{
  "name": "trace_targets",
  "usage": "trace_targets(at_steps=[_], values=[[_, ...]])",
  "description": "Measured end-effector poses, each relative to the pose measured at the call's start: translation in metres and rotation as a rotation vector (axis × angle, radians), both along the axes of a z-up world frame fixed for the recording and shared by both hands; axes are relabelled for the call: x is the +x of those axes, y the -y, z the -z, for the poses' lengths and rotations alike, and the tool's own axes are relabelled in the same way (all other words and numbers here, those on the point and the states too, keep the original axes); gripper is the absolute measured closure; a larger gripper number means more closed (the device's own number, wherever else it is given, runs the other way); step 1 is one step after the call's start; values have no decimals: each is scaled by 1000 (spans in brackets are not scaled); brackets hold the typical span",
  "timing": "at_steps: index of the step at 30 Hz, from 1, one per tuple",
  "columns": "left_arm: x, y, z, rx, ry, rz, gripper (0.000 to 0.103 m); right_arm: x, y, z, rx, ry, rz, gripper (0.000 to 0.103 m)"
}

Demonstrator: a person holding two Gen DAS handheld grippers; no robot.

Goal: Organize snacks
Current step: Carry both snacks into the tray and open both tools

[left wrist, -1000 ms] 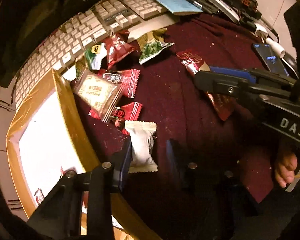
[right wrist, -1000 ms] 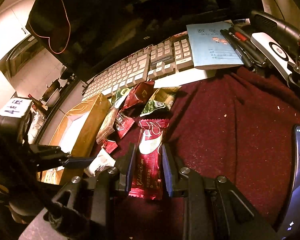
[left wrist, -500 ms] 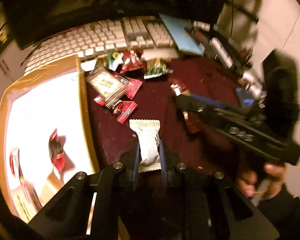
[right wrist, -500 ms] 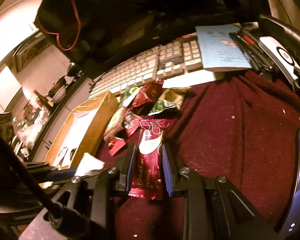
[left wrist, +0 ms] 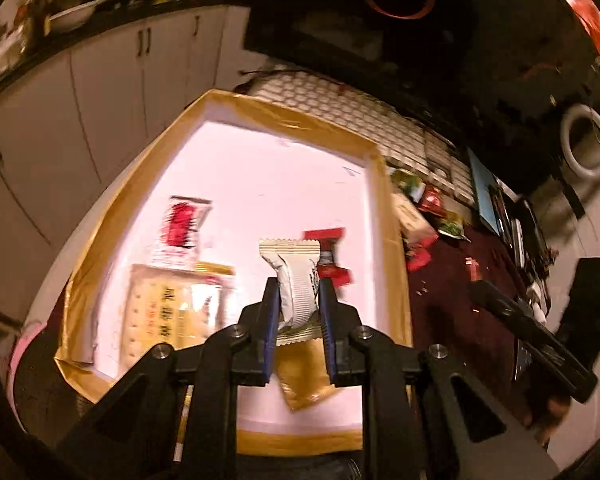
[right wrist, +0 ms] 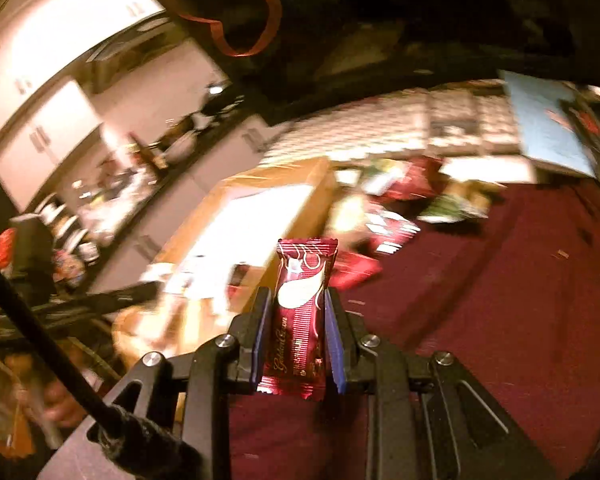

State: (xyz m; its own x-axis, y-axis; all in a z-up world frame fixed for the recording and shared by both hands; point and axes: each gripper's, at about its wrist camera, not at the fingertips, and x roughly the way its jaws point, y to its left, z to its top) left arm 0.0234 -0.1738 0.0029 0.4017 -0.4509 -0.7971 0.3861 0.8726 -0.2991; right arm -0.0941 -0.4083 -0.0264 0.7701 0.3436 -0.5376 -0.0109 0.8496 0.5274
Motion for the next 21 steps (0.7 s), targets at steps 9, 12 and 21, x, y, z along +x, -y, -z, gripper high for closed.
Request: trace_targets(at_steps=[9, 12, 21], values=[[35, -10, 7, -72, -35, -39, 82, 65, -53, -6, -105, -56, -100, 78], [44, -2, 14, -20, -23, -41, 82, 98, -52, 6, -182, -124, -46, 78], [59, 4, 33, 60, -68, -55, 82, 146, -59, 29, -311, -280, -41, 78]])
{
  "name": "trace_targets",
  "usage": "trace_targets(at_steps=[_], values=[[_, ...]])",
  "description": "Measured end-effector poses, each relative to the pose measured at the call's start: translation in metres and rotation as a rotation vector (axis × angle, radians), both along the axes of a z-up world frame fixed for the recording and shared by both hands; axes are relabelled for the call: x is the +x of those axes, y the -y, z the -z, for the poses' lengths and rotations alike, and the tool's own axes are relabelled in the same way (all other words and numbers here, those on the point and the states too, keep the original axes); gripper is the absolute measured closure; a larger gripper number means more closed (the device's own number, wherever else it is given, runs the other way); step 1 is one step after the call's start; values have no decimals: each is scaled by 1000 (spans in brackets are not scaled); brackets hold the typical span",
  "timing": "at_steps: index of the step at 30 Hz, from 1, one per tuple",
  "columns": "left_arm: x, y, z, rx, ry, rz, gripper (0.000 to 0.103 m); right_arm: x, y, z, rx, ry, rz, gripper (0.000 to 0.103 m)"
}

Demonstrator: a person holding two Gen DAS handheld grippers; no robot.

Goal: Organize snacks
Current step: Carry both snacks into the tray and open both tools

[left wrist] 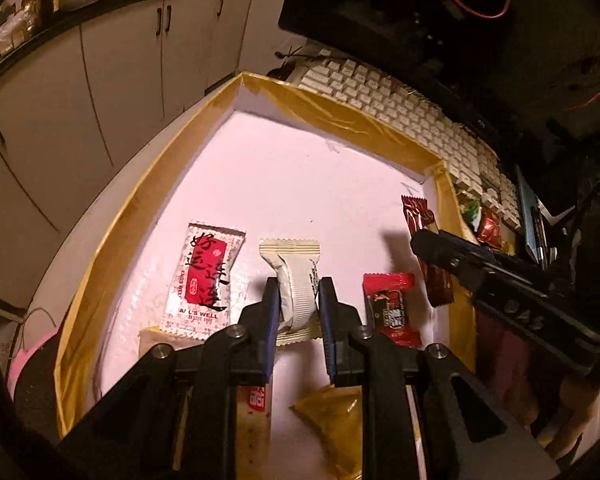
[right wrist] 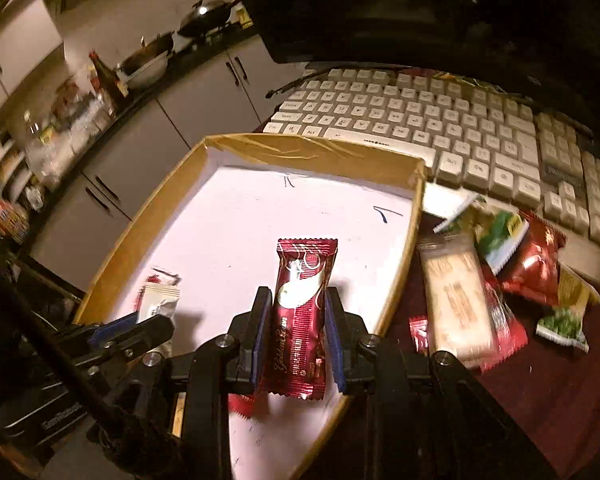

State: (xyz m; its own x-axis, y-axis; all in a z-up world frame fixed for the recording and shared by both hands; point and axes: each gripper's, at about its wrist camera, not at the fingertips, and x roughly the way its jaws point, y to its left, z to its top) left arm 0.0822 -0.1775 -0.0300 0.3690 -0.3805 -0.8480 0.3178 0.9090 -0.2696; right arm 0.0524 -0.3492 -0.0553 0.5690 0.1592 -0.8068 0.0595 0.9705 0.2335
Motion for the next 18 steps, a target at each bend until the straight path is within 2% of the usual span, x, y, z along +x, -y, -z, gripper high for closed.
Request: trace_targets(at_steps=[4, 7, 9, 12, 14, 17, 18], values=[[1, 4, 6, 24, -17, 6, 82, 6, -10, 4, -100, -8, 7, 78], [0, 8, 6, 54, -3, 12, 82, 10, -16, 6, -128, -16, -8, 76], [1, 10, 8, 68, -7, 16, 79, 9, -16, 6, -123, -11, -22, 72], [-1, 11, 6, 84, -2, 12, 69, 0, -9, -2, -30, 19, -12, 61], [-6, 9, 0, 80, 38, 5, 47, -14, -1, -12, 43, 62, 10, 53], [-20, 8, -12, 62, 102, 18, 46, -49, 15, -31, 180, 141, 25, 52], [-26, 8, -17, 53, 115, 22, 46, -65, 24, -34, 231, 169, 35, 48]])
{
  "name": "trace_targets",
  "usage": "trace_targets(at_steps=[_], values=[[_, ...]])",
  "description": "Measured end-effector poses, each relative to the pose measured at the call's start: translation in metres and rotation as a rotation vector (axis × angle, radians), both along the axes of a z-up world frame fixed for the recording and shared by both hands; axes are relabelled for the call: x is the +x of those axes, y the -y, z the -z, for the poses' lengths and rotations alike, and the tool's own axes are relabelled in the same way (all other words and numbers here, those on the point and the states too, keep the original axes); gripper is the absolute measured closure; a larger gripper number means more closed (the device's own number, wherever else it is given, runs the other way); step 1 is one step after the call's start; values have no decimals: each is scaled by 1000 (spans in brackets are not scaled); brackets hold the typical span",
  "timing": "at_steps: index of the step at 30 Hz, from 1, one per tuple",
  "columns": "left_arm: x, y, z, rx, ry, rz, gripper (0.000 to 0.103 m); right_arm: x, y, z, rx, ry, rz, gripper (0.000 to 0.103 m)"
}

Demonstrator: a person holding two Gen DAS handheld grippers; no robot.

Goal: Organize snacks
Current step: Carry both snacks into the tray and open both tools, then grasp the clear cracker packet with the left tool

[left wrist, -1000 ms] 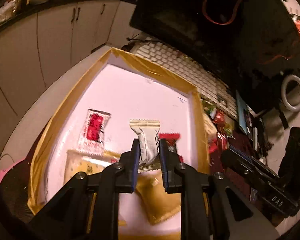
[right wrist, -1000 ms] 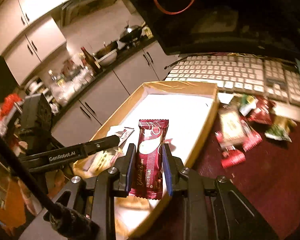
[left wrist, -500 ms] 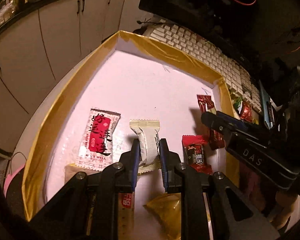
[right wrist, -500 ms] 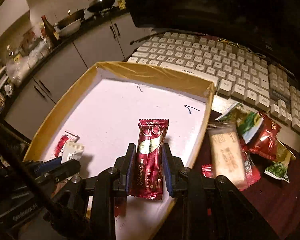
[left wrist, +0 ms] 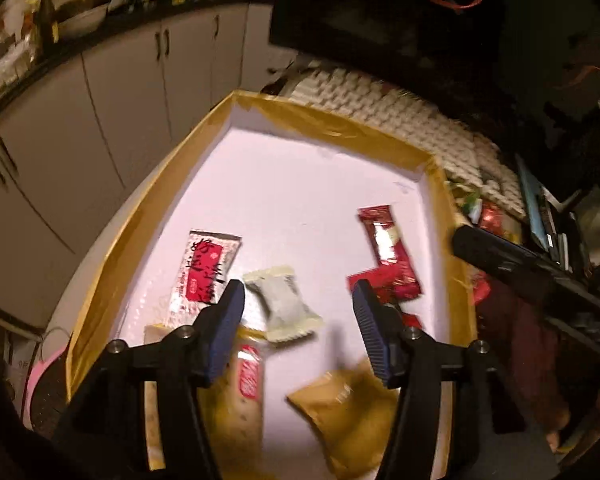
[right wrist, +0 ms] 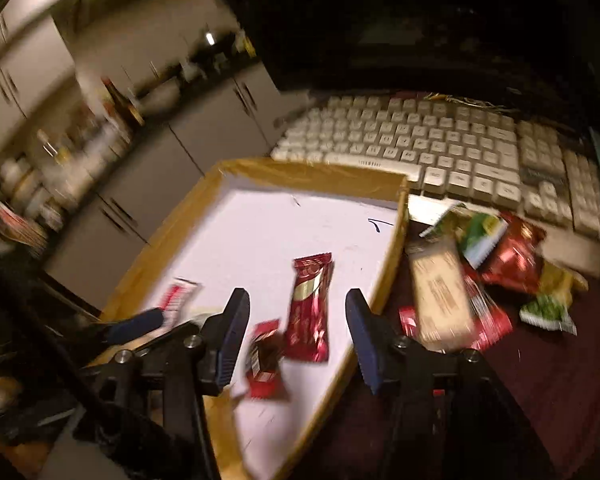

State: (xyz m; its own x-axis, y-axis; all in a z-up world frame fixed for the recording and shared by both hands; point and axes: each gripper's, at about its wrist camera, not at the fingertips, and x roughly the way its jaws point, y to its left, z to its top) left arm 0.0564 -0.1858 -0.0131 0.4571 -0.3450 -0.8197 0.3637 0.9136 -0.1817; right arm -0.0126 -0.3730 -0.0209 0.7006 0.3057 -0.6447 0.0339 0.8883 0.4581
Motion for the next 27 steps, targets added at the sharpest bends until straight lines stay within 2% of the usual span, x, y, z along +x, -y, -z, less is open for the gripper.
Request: trace_targets(at_steps=[4, 7, 9, 11, 15, 18, 23, 27], values=[[-28, 5, -17, -94, 18, 42, 40, -51, 31, 5, 95, 22, 80, 48], [-45, 22, -27, -140, 25, 102, 38, -78, 66, 20, 116, 25, 148, 48], [-53, 42, -28, -165, -3, 163, 35, -89, 80, 28, 107, 30, 191, 48], [-54, 63, -25, -163, -41, 191, 34, -93, 91, 38, 109, 16, 242, 48], [-53, 97, -18, -134, -62, 200, 34, -94, 109, 47, 116, 12, 334, 47], [-45, 122, -8, -119, -124, 225, 34, -92, 114, 51, 129, 25, 372, 47], [-18, 149, 4, -91, -183, 193, 35, -105, 119, 60, 174, 49, 442, 47], [7, 166, 9, -60, -229, 173, 35, -106, 122, 63, 190, 51, 423, 47]])
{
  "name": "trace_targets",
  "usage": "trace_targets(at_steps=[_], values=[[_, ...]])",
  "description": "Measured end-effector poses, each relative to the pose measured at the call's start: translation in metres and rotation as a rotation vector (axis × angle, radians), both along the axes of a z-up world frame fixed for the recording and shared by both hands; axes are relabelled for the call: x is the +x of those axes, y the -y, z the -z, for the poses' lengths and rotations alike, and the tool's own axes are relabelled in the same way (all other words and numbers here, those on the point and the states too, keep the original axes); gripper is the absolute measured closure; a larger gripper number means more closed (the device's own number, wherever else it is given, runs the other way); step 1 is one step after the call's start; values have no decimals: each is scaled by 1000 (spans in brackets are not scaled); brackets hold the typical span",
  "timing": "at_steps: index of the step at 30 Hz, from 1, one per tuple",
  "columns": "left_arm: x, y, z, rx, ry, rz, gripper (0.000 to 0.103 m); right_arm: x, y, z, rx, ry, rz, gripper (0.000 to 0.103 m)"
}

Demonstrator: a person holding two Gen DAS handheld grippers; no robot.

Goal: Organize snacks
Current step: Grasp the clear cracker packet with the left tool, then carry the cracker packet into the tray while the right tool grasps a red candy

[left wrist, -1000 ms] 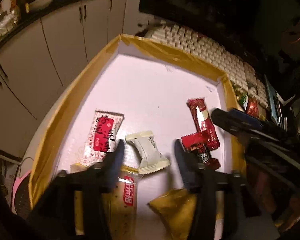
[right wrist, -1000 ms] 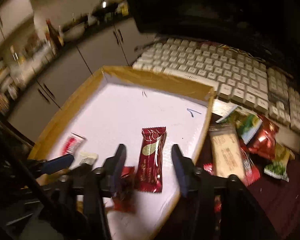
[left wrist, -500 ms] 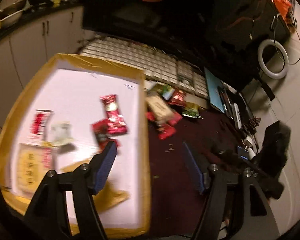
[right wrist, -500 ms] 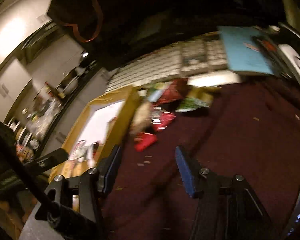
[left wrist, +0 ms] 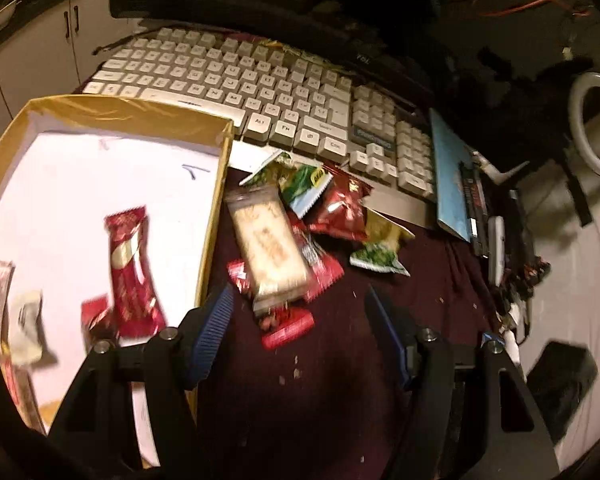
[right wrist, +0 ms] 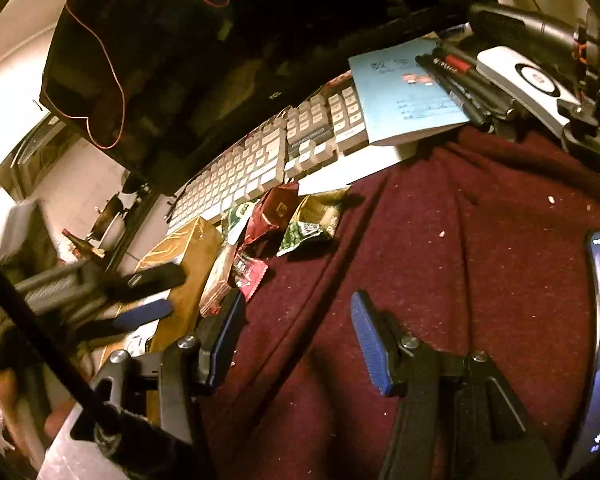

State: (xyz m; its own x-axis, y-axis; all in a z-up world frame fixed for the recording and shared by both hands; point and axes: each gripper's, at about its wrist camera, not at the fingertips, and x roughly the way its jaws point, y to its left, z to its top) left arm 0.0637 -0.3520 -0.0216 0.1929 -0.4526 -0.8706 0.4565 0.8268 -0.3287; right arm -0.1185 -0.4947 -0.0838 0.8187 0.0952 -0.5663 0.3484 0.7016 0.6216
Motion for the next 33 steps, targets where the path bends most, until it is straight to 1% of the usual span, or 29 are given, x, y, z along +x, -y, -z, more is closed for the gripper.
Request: trace_targets(at_steps=[1, 2, 3, 4, 6, 7, 8, 9, 10, 11, 13, 15, 16, 17, 18, 20, 22, 25, 29, 30, 32, 33], values=[[5, 4, 3, 12, -13, -8, 36, 2, -1, 0, -3, -1, -8, 47], [10, 8, 3, 28, -8, -8, 37, 4, -2, 0, -4, -1, -19, 47], [14, 16, 4, 69, 24, -5, 37, 4, -3, 0, -8, 0, -25, 47], [17, 19, 5, 85, 28, -6, 38, 2, -4, -1, -13, 5, -22, 47], [23, 26, 11, 124, 4, -7, 38, 0, -4, -1, -11, 19, -25, 47], [25, 29, 13, 143, 5, -5, 41, -1, -4, -1, -9, 19, -25, 47], [27, 31, 16, 163, 3, -6, 46, -1, -4, -1, -11, 13, -20, 47], [30, 33, 22, 191, -10, -19, 49, 1, -4, 0, -12, 9, -22, 47], [31, 34, 23, 210, -4, -26, 55, 2, -4, 0, -10, 12, -29, 47], [31, 37, 23, 233, 18, -28, 56, 2, -4, 0, -10, 14, -31, 47], [31, 39, 25, 242, 18, -21, 58, 2, -3, 0, -8, 11, -30, 47], [28, 38, 26, 251, 41, -12, 59, 2, -4, 0, 0, 12, -36, 47], [26, 39, 26, 252, 51, -5, 63, 3, -3, 0, 2, 12, -34, 47], [23, 38, 26, 259, 62, 9, 69, 3, -3, 0, 2, 10, -31, 47], [19, 38, 25, 265, 67, 26, 69, 4, -3, 0, 3, 7, -34, 47], [12, 38, 22, 225, 60, 59, 69, 3, -3, 0, 4, 8, -36, 47], [7, 29, 19, 212, 77, 51, 69, 4, -4, 0, 3, 7, -39, 47], [-2, 7, 9, 125, 56, 56, 69, 5, -5, 0, -1, 7, -45, 47], [-25, -21, -17, -16, 44, 58, 69, 8, -11, -1, -10, 10, -88, 47], [-31, -30, -24, -67, 46, 62, 69, 10, -14, -1, -18, 12, -110, 47], [-42, -47, -34, -132, 54, 58, 69, 12, -21, -2, -43, 17, -139, 47], [-46, -56, -37, -149, 58, 55, 69, 15, -27, -3, -69, 9, -152, 47]])
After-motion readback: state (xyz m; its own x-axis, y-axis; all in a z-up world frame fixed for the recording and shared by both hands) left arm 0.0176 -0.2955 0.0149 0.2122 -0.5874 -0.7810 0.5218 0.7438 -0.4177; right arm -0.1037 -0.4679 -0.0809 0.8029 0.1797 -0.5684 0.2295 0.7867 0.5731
